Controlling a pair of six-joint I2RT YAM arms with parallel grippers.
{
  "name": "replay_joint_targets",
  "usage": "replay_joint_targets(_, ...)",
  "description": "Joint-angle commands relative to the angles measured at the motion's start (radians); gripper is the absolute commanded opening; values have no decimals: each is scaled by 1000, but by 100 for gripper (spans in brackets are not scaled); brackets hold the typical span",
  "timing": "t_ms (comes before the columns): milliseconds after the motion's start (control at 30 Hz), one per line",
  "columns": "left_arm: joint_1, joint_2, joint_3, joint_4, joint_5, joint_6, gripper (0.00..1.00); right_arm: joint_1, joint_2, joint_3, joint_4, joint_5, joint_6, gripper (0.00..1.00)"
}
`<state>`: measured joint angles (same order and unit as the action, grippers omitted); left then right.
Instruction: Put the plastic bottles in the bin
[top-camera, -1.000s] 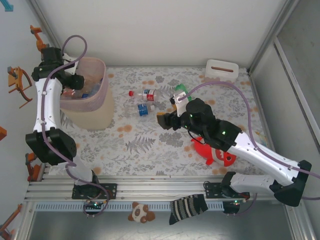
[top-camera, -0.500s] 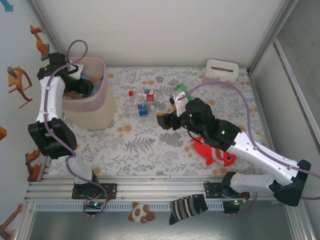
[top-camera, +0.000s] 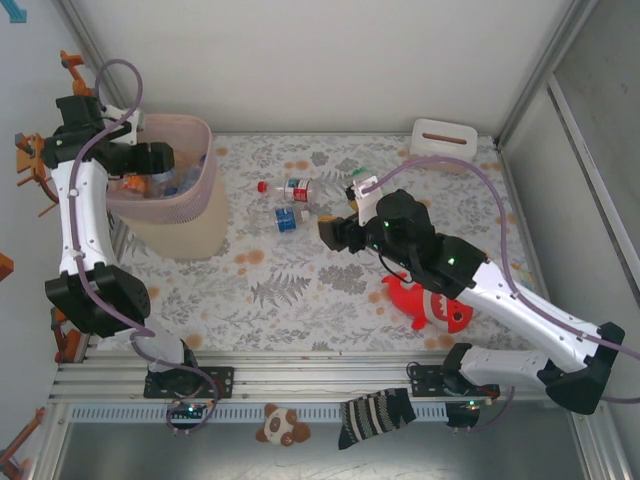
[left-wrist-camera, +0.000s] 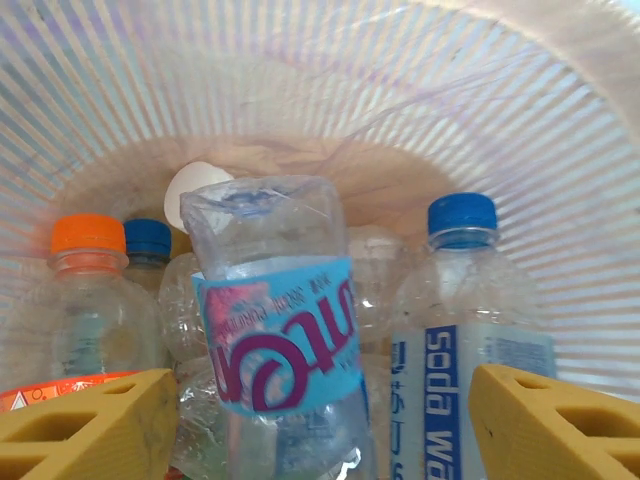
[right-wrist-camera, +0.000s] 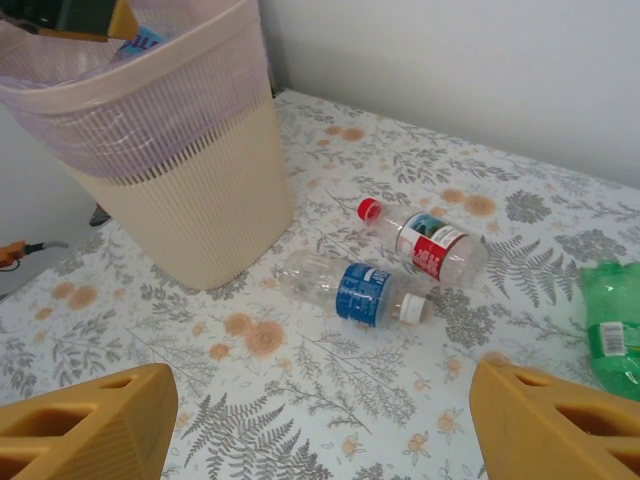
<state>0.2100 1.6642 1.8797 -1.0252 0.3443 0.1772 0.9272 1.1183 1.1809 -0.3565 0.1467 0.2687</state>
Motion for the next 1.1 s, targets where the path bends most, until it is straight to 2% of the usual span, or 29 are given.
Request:
replay_joint_targets(0,2,-45,29,-31,78,-45,74,-32,15,45,-38,19,13,76)
replay_joint_targets(200,2,-83,30,-22,172,-89,71,-116,44,63,-96,-15,34,75)
replay_joint_targets(300,0,-82,19,-4,148,-93,59,-135,49,62,-112,-18,28,75)
replay_joint_targets(433,1,-34,15,-7,53,-79,47,-145,45,57,-125,-23,35,74)
replay_joint_targets(567,2,23,-6,-6,129,-53,39,-145,37,53,-129,-25,46,74)
replay_joint_targets(633,2,49,-27,-7,133,-54,35,-145,34,47,-130,-21,50,74)
replay_joint_targets(767,2,89,-93,-10,26,-62,30,-147,36,31,-131,-18,59,74)
replay_joint_targets(1067,0,95,-145,-37,-143,-66,28,-164,54,45,-161,8,61,74)
